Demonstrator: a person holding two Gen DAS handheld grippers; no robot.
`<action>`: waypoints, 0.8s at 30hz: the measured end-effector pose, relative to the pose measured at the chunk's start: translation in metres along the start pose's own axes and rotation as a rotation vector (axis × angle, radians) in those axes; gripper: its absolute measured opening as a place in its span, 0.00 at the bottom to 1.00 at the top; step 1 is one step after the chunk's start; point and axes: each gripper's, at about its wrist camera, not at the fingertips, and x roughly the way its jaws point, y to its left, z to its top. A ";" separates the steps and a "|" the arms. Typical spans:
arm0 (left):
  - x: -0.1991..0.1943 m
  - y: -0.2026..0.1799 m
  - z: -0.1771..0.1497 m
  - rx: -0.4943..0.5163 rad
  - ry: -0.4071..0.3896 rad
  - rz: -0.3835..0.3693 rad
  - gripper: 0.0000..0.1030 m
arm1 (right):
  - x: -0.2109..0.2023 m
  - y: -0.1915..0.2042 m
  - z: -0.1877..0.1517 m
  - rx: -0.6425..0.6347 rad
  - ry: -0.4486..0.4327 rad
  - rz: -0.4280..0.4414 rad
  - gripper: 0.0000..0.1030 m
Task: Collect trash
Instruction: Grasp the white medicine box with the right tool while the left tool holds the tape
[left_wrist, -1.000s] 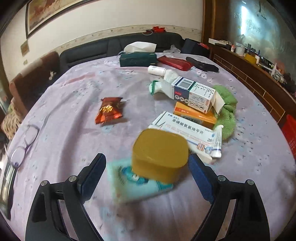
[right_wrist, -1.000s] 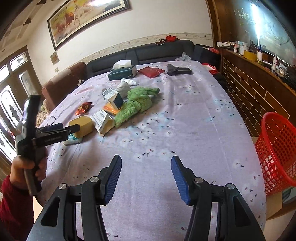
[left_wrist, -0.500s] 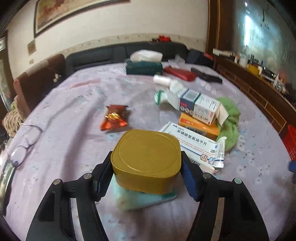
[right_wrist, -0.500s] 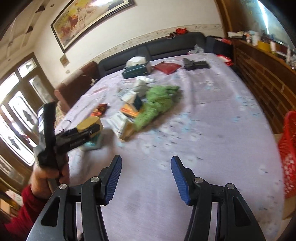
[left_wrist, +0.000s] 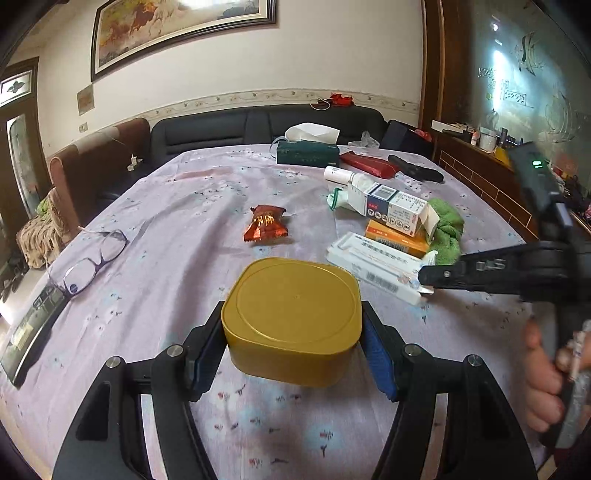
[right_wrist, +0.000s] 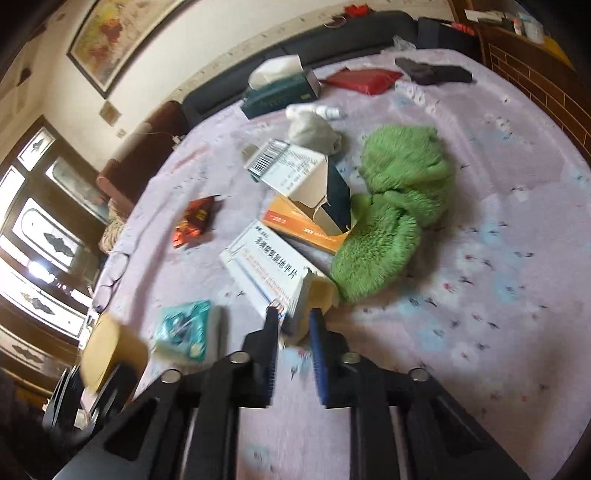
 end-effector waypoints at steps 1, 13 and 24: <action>-0.001 0.000 -0.002 0.001 0.001 -0.006 0.65 | 0.002 -0.001 0.000 0.003 -0.001 -0.011 0.10; -0.008 -0.023 -0.015 0.006 -0.015 -0.043 0.65 | -0.088 -0.021 -0.056 -0.092 -0.178 -0.095 0.05; -0.013 -0.077 -0.021 0.091 -0.022 -0.064 0.65 | -0.145 -0.051 -0.086 -0.081 -0.332 -0.156 0.05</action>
